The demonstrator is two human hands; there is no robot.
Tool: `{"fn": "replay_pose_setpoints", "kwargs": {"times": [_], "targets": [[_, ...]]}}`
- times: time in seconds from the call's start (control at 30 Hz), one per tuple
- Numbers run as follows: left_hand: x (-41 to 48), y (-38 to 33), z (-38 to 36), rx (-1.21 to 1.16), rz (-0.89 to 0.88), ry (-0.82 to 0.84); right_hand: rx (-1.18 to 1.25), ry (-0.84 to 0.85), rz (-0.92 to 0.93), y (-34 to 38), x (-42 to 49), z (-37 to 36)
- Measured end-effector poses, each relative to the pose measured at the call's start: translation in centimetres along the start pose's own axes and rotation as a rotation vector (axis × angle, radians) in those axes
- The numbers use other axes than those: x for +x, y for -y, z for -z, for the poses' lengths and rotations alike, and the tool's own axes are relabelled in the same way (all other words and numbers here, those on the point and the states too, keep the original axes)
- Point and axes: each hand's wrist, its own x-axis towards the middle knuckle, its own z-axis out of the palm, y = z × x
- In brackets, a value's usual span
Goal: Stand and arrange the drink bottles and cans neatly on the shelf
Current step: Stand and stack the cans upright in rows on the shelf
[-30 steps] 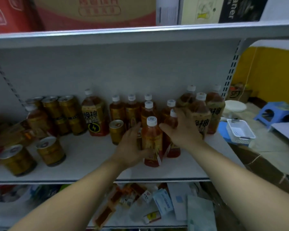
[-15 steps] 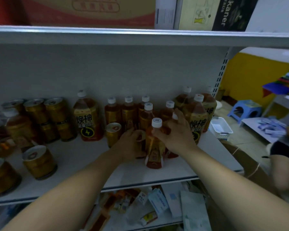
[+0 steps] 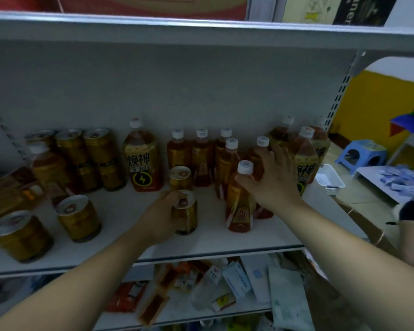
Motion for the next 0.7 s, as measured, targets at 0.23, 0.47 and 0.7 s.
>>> {"fn": "replay_pose_setpoints", "kwargs": {"times": [0.23,0.47,0.7], "targets": [[-2.4,3.4,3.7,0.041,0.116,-0.111,0.105,0.107,0.331,8.2,0.5,-1.9],[-4.4,6.3,5.0,-0.05,0.181,-0.166,0.077,0.516,-0.047,10.2,2.7,-11.8],[-4.0,6.9,4.3,-0.035,0.135,-0.194,0.196,0.396,-0.159,11.1,2.7,-14.0]]}}
